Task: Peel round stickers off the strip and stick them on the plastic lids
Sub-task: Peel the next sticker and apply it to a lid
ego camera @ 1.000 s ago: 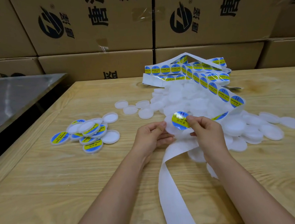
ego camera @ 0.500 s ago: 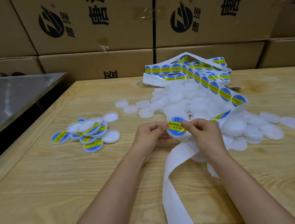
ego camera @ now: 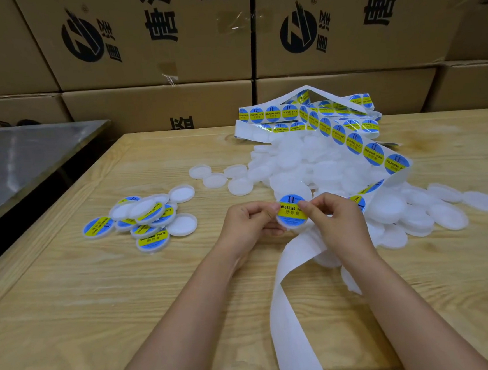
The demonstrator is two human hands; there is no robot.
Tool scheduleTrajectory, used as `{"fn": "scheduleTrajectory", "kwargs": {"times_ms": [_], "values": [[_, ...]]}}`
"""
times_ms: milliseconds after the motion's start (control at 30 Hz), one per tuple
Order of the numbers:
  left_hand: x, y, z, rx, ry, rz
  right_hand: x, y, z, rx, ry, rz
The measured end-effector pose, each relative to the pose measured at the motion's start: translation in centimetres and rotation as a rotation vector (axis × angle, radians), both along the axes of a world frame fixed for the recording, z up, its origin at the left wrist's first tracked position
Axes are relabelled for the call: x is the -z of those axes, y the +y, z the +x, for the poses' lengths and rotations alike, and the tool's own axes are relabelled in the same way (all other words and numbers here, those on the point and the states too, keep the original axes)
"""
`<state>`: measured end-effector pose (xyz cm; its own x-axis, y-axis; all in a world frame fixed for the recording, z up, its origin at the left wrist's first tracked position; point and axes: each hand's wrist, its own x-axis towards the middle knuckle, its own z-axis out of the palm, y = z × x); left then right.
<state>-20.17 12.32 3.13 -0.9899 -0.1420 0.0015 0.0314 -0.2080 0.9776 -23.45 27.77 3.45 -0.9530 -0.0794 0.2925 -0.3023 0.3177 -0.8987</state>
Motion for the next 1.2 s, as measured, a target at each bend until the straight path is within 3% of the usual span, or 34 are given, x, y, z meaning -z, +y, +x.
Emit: {"fn": "scheduleTrajectory", "kwargs": {"times_ms": [167, 333, 467, 567, 700, 933, 1200], "values": [[-0.1, 0.3, 0.0, -0.02, 0.004, -0.047, -0.1, -0.2, 0.4, 0.085, 0.086, 0.104], [-0.1, 0.8, 0.1, -0.04, 0.001, -0.015, 0.0, -0.8, 1.3, 0.235, 0.421, 0.322], [0.0, 0.9, 0.0, -0.053, -0.032, 0.059, 0.1, -1.1, 1.5, 0.268, 0.539, 0.349], [0.1, 0.8, 0.0, -0.044, -0.044, 0.101, 0.1, -1.2, 1.4, 0.251, 0.499, 0.316], [0.3, 0.8, 0.0, -0.027, -0.038, 0.114, 0.0, -1.1, 1.3, 0.211, 0.284, 0.149], [-0.2, 1.1, 0.3, 0.086, 0.018, 0.037, 0.6, -1.3, 1.0, 0.263, 0.176, -0.048], [-0.3, 1.1, 0.5, 0.041, 0.067, 0.032, 0.6, -1.9, 0.9, 0.181, 0.021, -0.042]]}}
